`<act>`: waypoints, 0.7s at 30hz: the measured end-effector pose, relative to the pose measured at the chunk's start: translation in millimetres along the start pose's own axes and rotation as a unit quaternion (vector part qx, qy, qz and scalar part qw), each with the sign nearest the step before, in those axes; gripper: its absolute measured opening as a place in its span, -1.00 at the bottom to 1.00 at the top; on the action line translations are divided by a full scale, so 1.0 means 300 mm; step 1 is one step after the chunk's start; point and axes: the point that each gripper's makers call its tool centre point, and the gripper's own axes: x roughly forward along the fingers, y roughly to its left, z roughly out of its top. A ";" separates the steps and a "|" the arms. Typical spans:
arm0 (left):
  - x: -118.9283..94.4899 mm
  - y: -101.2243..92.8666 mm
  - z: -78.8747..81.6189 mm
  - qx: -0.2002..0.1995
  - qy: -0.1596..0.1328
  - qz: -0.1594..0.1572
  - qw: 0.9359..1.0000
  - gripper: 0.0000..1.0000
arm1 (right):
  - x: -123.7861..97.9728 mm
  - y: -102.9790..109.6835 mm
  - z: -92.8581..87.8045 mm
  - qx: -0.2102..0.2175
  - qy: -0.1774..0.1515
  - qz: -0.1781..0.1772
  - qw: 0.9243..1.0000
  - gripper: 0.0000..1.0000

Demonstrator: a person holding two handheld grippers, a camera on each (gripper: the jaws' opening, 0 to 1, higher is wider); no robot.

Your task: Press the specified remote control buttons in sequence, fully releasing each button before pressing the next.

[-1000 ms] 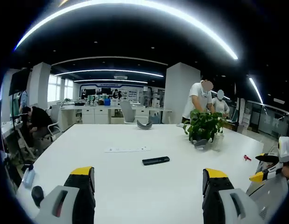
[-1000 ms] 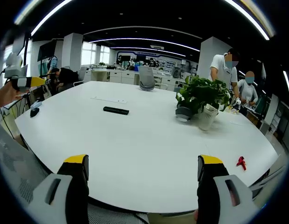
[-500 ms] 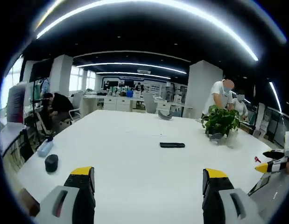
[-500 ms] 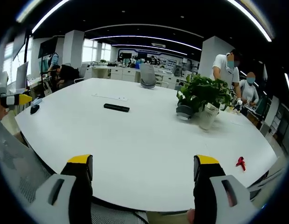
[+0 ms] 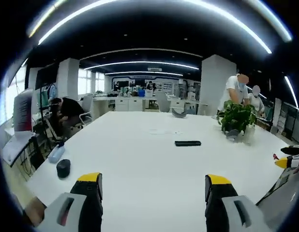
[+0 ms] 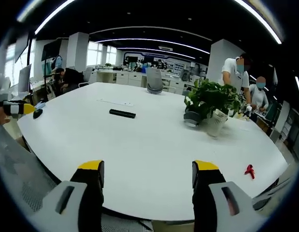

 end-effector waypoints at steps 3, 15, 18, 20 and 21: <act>0.003 -0.033 -0.001 0.021 0.002 -0.021 1.000 0.85 | 0.009 0.028 -0.005 -0.020 0.006 0.016 1.000 0.61; 0.006 -0.039 -0.017 0.050 0.014 -0.020 0.998 0.85 | 0.006 0.010 -0.006 0.002 0.007 0.011 1.000 0.47; 0.006 -0.050 -0.020 0.066 0.015 -0.023 0.997 0.84 | 0.004 0.004 -0.005 0.002 0.006 0.008 1.000 0.44; 0.006 -0.050 -0.021 0.069 0.017 -0.024 0.997 0.83 | 0.002 0.005 -0.002 0.004 0.003 0.009 1.000 0.44; 0.005 -0.048 -0.023 0.069 0.019 -0.023 0.997 0.82 | 0.001 0.006 -0.001 0.004 0.002 0.009 1.000 0.43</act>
